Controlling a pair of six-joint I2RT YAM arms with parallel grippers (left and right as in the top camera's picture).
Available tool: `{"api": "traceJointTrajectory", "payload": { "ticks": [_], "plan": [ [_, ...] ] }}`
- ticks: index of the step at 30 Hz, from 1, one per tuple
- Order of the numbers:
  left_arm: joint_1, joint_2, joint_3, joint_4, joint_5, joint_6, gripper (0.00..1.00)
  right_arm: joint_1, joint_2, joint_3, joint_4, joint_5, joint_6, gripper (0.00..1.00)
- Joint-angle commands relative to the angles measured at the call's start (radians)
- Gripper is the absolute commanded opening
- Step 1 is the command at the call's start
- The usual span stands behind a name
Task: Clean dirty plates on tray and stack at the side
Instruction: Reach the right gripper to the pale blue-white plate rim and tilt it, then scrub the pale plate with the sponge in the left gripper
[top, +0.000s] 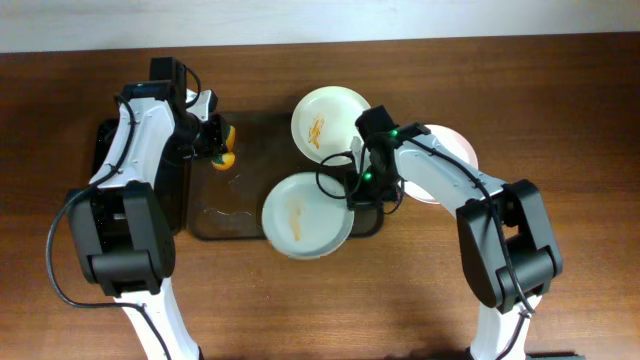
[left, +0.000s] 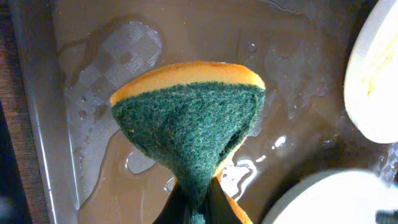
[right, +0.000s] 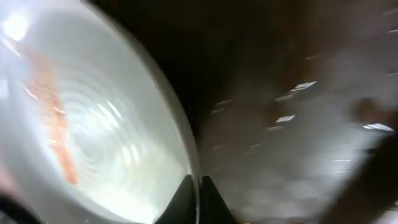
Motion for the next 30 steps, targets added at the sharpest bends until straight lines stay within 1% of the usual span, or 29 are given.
{"api": "traceJointTrajectory", "payload": {
  "ticks": [1, 2, 3, 7, 8, 10, 12, 14, 16, 17, 18, 19, 20, 21, 22, 27, 28, 30],
  "plan": [
    [0.004, -0.006, -0.001, 0.001, -0.002, -0.006, 0.01, 0.042, 0.005, 0.049, 0.018, -0.149, 0.079, 0.04],
    [0.004, -0.006, -0.001, 0.002, -0.016, -0.006, 0.01, 0.064, 0.005, 0.054, 0.056, -0.138, 0.133, 0.04],
    [0.004, -0.006, -0.001, 0.002, -0.039, -0.006, 0.01, 0.101, 0.006, 0.054, 0.119, -0.077, 0.238, 0.04],
    [0.005, -0.006, -0.001, 0.002, -0.11, -0.002, 0.01, 0.254, 0.024, 0.054, 0.289, 0.227, 0.534, 0.04],
    [0.005, -0.006, -0.001, 0.002, -0.177, -0.002, 0.01, 0.281, 0.029, 0.054, 0.294, 0.271, 0.578, 0.04],
    [0.01, -0.006, 0.002, 0.011, -0.275, -0.002, 0.01, 0.293, 0.032, 0.053, 0.294, 0.312, 0.591, 0.04],
    [0.021, -0.008, 0.046, -0.001, -0.229, 0.03, 0.01, 0.285, 0.038, 0.054, 0.313, 0.354, 0.634, 0.04],
    [0.021, -0.008, 0.126, -0.068, -0.104, 0.127, 0.01, 0.285, 0.059, 0.054, 0.359, 0.356, 0.638, 0.04],
    [0.017, -0.008, 0.171, -0.124, -0.038, 0.167, 0.01, 0.285, 0.077, 0.054, 0.388, 0.355, 0.657, 0.04],
    [0.018, -0.008, 0.174, -0.156, 0.028, 0.214, 0.01, 0.285, 0.089, 0.054, 0.41, 0.348, 0.656, 0.12],
    [0.018, -0.008, 0.172, -0.175, 0.051, 0.229, 0.01, 0.282, 0.092, 0.054, 0.425, 0.335, 0.655, 0.29],
    [0.018, -0.006, 0.159, -0.186, 0.05, 0.232, 0.01, 0.277, 0.093, 0.054, 0.427, 0.328, 0.654, 0.39],
    [0.018, -0.006, 0.142, -0.188, 0.05, 0.232, 0.01, 0.271, 0.093, 0.054, 0.429, 0.32, 0.651, 0.43],
    [0.017, -0.006, 0.123, -0.182, 0.051, 0.232, 0.01, 0.264, 0.094, 0.053, 0.433, 0.314, 0.648, 0.43],
    [0.017, -0.006, 0.095, -0.17, 0.051, 0.232, 0.01, 0.258, 0.098, 0.053, 0.439, 0.306, 0.648, 0.42],
    [0.007, -0.006, -0.018, -0.122, 0.07, 0.232, 0.01, 0.226, 0.144, 0.053, 0.489, 0.166, 0.625, 0.25],
    [-0.006, -0.006, -0.023, -0.124, 0.069, 0.232, 0.01, 0.221, 0.145, 0.053, 0.489, 0.159, 0.625, 0.19],
    [-0.042, -0.006, -0.05, -0.097, 0.063, 0.232, 0.01, 0.219, 0.145, 0.053, 0.496, 0.152, 0.607, 0.04]
  ]
}}
